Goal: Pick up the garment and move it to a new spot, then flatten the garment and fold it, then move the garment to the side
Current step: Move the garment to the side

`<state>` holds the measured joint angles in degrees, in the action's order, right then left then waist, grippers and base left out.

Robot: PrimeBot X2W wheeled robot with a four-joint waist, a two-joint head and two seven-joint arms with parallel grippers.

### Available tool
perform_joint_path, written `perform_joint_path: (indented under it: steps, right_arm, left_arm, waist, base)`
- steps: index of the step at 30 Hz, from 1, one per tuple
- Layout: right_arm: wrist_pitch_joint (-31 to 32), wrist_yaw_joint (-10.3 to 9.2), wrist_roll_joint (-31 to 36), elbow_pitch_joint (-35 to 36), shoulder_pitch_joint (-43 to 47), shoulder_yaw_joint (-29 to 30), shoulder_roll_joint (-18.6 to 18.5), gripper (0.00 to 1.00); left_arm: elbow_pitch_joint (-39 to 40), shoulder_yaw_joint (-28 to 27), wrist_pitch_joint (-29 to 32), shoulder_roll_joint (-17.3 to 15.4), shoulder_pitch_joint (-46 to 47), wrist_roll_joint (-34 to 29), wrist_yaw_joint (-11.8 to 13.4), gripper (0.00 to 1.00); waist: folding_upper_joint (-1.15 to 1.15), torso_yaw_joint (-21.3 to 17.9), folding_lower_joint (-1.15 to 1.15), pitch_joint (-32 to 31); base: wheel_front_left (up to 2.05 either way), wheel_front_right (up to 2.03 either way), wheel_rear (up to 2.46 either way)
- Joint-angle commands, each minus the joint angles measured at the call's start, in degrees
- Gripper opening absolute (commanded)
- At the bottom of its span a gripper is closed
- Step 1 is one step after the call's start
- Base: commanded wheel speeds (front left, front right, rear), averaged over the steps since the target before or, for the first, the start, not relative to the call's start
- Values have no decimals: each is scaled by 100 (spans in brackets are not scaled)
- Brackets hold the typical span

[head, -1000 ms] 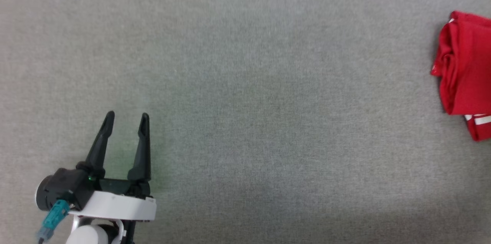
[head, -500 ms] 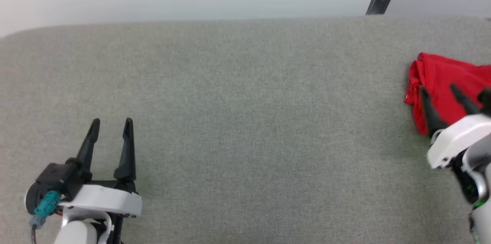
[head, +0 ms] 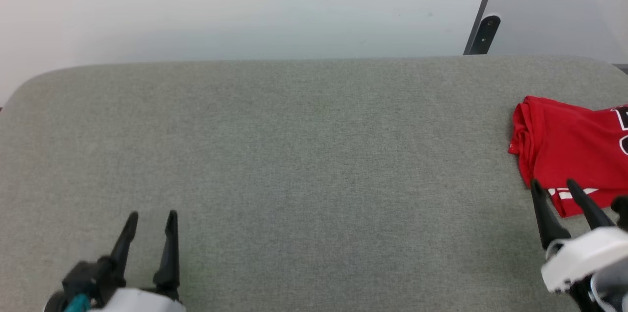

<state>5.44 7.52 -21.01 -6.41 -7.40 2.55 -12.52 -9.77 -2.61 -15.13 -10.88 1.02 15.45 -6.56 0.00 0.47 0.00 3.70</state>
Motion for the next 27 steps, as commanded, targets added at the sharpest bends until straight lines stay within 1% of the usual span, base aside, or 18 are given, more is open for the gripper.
perform_joint_path:
  steps: [1, 7, 12, 21, 27]
  right_arm:
    - [25, -7, -6, 138, 180, 57, 26, 100]
    - [212, -7, 44, 799, 865, 316, 184, 100]
    - [357, -7, 93, 1119, 1123, 405, 287, 100]
    - [501, -7, 128, 1258, 1166, 372, 319, 100]
    - [479, -7, 126, 1278, 1198, 377, 345, 100]
  left_arm:
    - [43, -14, 3, 36, -129, -16, 2, 100]
    - [382, -119, 3, 141, -714, 38, 85, 100]
    - [676, -160, 5, 181, -1033, 44, 147, 100]
    - [869, -91, 90, 155, -1096, 39, 203, 100]
    - [939, -47, 117, 147, -1112, 46, 232, 100]
  waist:
    - [0, 27, 0, -25]
    - [0, 30, 0, -53]
    - [0, 53, 0, -53]
    - [0, 99, 0, -75]
    - [0, 98, 0, -66]
  base:
    - [0, 0, 0]
    - [0, 0, 0]
    - [0, 0, 0]
    - [0, 0, 0]
    - [0, 0, 0]
